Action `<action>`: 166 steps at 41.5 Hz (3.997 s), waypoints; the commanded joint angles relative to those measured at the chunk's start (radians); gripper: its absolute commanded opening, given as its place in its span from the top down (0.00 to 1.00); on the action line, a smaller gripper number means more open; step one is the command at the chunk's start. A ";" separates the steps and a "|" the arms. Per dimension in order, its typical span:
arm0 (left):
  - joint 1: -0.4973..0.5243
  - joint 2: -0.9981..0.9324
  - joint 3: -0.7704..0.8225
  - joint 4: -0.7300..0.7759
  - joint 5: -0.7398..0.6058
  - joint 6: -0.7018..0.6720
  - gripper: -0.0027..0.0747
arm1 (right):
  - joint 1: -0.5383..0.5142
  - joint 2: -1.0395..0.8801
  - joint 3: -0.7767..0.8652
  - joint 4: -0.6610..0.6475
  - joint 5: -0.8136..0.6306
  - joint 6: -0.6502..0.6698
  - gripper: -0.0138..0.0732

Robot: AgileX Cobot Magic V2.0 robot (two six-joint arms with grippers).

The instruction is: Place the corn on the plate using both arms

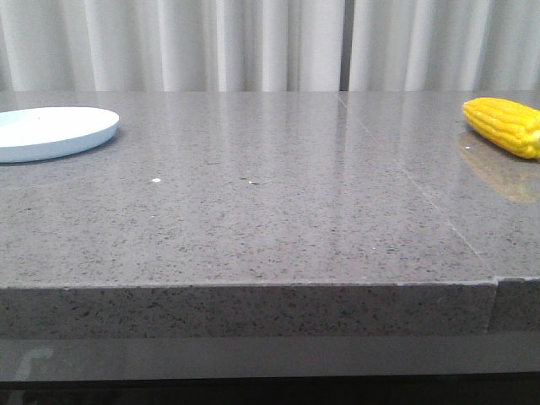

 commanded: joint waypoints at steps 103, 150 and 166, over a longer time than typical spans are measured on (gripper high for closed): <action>0.000 0.569 -0.816 -0.002 0.587 0.000 0.26 | 0.000 0.725 -0.861 -0.003 0.727 -0.016 0.23; 0.225 1.506 -1.330 -0.421 0.724 0.336 0.26 | 0.000 0.725 -0.861 -0.003 0.728 -0.016 0.23; 0.239 1.781 -1.525 -0.442 0.724 0.336 0.26 | 0.000 0.725 -0.861 -0.003 0.728 -0.016 0.23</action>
